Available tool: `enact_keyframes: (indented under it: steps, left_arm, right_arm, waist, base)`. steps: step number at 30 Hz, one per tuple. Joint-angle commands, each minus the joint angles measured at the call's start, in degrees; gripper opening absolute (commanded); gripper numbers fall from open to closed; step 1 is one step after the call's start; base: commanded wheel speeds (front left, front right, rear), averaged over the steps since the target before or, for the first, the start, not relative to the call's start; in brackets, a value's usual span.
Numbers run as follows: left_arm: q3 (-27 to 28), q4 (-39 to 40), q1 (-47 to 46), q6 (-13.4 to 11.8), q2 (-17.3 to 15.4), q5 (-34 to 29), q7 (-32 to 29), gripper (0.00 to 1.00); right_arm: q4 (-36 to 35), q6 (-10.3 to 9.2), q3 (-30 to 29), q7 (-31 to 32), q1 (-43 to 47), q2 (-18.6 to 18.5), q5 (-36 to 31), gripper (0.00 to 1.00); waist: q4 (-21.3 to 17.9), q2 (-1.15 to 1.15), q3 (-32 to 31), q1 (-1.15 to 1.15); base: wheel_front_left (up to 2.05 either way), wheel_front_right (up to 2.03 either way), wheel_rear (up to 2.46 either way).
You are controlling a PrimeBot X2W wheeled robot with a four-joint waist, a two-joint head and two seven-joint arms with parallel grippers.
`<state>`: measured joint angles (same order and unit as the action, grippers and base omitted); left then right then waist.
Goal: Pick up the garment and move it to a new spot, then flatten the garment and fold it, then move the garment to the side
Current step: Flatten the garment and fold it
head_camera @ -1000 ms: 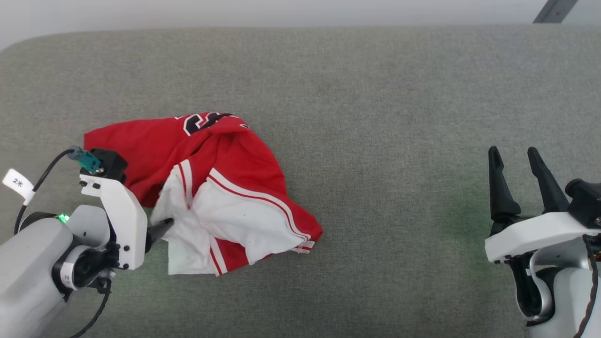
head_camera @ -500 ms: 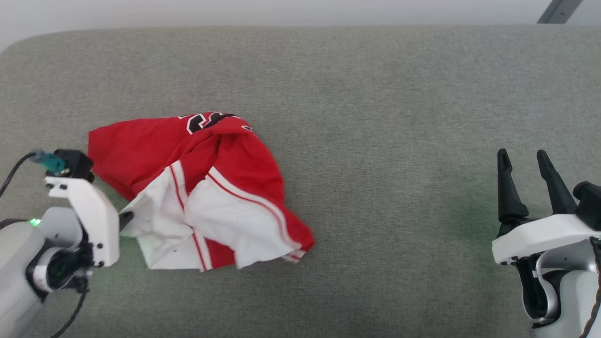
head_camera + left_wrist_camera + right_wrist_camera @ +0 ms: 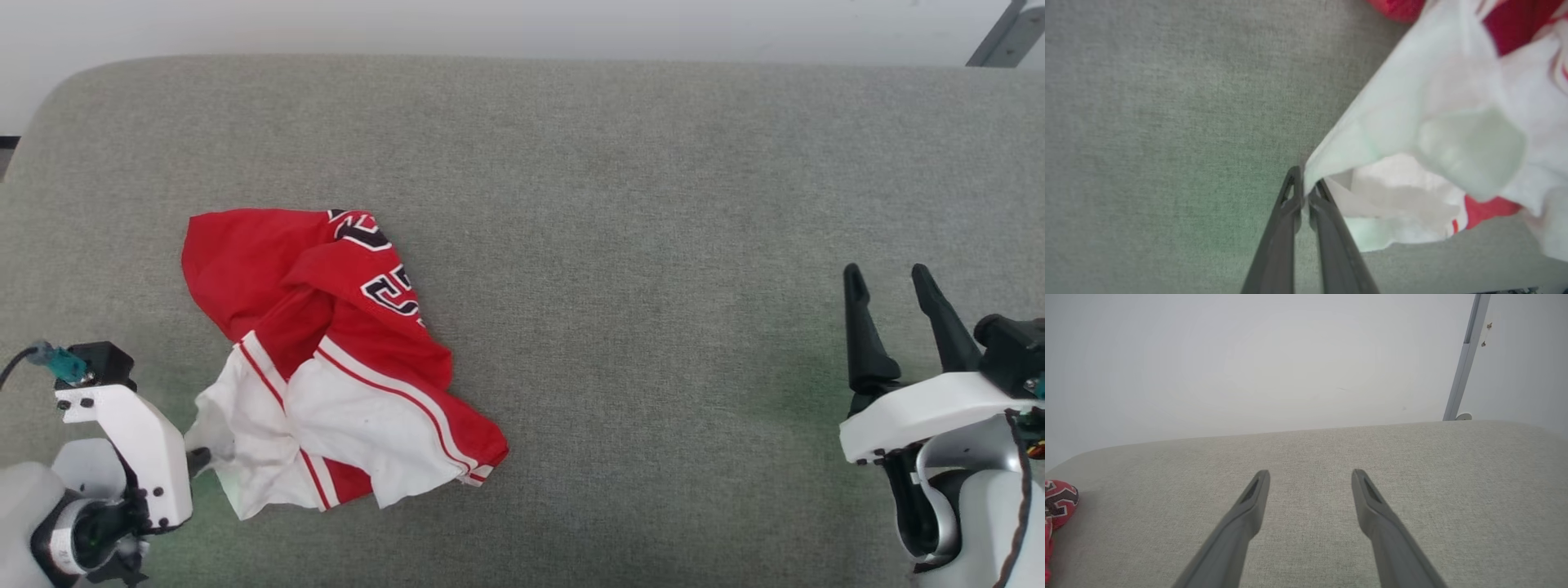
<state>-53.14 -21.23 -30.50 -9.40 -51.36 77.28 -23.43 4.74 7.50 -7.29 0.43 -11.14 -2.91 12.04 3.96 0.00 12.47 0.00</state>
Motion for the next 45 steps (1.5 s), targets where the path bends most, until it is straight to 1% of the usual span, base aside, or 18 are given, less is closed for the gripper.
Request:
enact_keyframes:
  steps: [1,5,8,11,15,17,19,22,26,27,31,36,39,40,45]
  left_arm:
    - [0.2,-0.3,0.2,0.3,0.2,-0.4,0.6,0.99]
    - [0.6,-1.8,-0.6,1.9,1.5,-1.4,3.3,1.00]
    - [0.8,-1.1,-0.5,2.7,1.3,-2.4,5.9,1.00]
    - [1.4,0.9,0.3,3.5,1.2,-4.7,11.0,1.00]
    - [2.5,3.5,2.3,4.0,1.6,-8.3,21.1,1.00]
    - [3.1,4.3,3.1,3.0,1.7,-10.5,27.0,1.00]
    - [3.2,5.1,4.5,2.6,2.2,-12.9,32.1,1.00]
    - [4.3,5.8,6.5,1.3,3.6,-14.5,36.9,1.00]
    - [7.3,7.0,9.2,-0.3,6.0,-17.6,38.6,1.00]
    - [9.2,7.7,9.7,-0.7,7.0,-19.0,38.6,1.00]
    - [17.2,10.5,14.4,-0.7,11.4,-25.1,38.6,1.00]
    - [25.0,11.3,19.9,1.7,17.4,-31.8,38.7,1.00]
    - [28.5,11.3,21.7,3.9,20.6,-35.7,38.7,1.00]
    - [28.5,11.3,21.7,3.9,20.6,-35.7,38.7,1.00]
    - [34.5,11.2,24.4,7.5,25.9,-41.5,38.7,1.00]
  right_arm:
    - [0.0,-0.02,0.3,0.2,0.2,0.0,-0.1,1.00]
    - [0.0,-0.02,2.3,1.0,0.5,0.0,-0.4,1.00]
    - [0.1,-0.02,4.5,1.9,1.1,0.0,-0.5,1.00]
    - [0.1,-0.02,6.6,3.1,1.5,0.0,-0.6,1.00]
    - [0.3,-0.02,10.0,4.9,2.3,0.0,-0.4,1.00]
    - [0.1,-0.02,11.8,6.0,2.1,-0.1,0.0,1.00]
    - [-0.1,-0.02,13.9,7.3,2.1,-0.6,0.6,1.00]
    - [-0.4,-0.02,17.1,9.7,1.9,-1.8,1.8,1.00]
    - [-1.1,-0.02,22.1,13.6,1.0,-4.2,4.5,1.00]
    - [-1.3,-0.02,23.7,14.8,0.8,-4.9,5.4,1.00]
    - [-2.1,-0.02,29.4,19.8,-1.1,-7.9,8.9,1.00]
    - [-2.8,-0.02,35.5,25.6,-4.3,-11.3,13.1,1.00]
    - [-2.8,-0.02,38.4,29.0,-6.2,-13.0,15.3,1.00]
    - [-2.8,-0.02,38.4,29.0,-6.2,-13.0,15.3,1.00]
    - [-1.4,-0.02,41.7,33.3,-9.6,-14.7,16.4,1.00]
  waist:
    - [0.1,0.00,-0.2,0.00]
    - [0.6,0.00,-1.2,0.00]
    - [1.4,0.00,-2.3,0.00]
    - [2.6,0.00,-3.4,0.00]
    - [4.5,0.00,-4.8,0.00]
    - [5.5,0.00,-5.4,0.00]
    - [6.6,0.00,-5.9,0.00]
    - [8.3,0.00,-6.4,0.00]
    - [10.7,0.00,-6.8,0.00]
    - [11.3,0.00,-6.8,0.00]
    - [13.7,0.00,-7.0,0.00]
    - [16.4,0.00,-7.0,0.00]
    - [17.9,0.00,-6.9,0.00]
    - [17.9,0.00,-6.9,0.00]
    - [20.1,0.00,-6.7,0.00]
  base:
    - [0.00,0.00,0.00]
    - [0.00,0.00,0.00]
    - [0.00,0.00,0.00]
    - [0.00,0.00,0.00]
    - [0.00,0.00,0.00]
    - [0.00,0.00,0.00]
    - [0.00,0.00,0.00]
    - [0.00,0.00,0.00]
    - [0.00,0.00,0.00]
    - [0.00,0.00,0.00]
    - [0.00,0.00,0.00]
    - [0.00,0.00,0.00]
    - [0.00,0.00,0.00]
    - [0.00,0.00,0.00]
    - [0.00,0.00,0.00]
